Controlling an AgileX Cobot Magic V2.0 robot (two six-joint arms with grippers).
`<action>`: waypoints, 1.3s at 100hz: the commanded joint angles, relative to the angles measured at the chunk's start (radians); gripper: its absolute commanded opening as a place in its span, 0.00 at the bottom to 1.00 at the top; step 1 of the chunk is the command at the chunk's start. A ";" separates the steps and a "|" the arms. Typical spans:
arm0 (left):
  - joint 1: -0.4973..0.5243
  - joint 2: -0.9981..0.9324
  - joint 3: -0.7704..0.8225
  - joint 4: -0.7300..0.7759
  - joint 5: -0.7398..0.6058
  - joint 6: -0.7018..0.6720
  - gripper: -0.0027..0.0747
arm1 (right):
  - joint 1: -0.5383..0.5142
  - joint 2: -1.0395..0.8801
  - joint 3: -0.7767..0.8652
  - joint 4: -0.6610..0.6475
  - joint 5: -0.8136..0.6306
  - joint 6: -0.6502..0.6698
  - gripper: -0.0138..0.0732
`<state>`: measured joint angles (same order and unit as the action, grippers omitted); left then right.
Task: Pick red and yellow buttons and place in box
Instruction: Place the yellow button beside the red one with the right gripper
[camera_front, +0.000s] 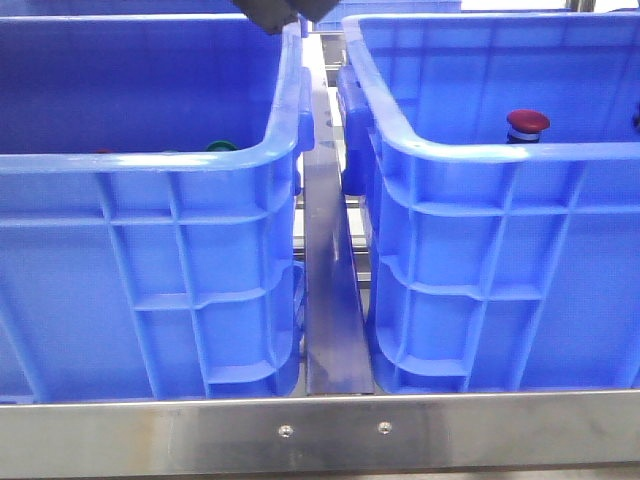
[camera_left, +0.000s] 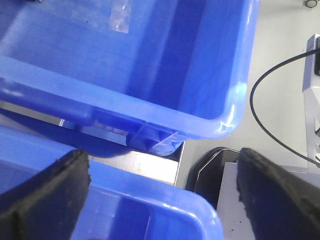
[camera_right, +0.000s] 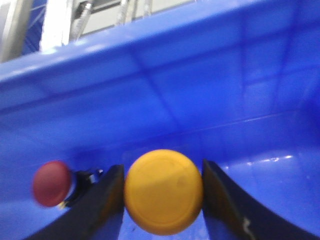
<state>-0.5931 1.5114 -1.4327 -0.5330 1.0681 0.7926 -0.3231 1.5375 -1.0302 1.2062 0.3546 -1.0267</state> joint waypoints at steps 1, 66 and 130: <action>-0.008 -0.041 -0.025 -0.050 -0.034 -0.002 0.77 | 0.006 0.012 -0.061 0.049 -0.022 -0.009 0.33; -0.008 -0.041 -0.025 -0.050 -0.034 -0.002 0.77 | 0.052 0.185 -0.156 0.042 -0.011 -0.009 0.59; -0.006 -0.041 -0.025 -0.050 -0.034 -0.002 0.76 | 0.052 -0.021 -0.140 -0.064 0.091 -0.009 0.69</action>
<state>-0.5931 1.5114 -1.4327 -0.5330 1.0681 0.7926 -0.2680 1.6147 -1.1550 1.1473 0.4360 -1.0267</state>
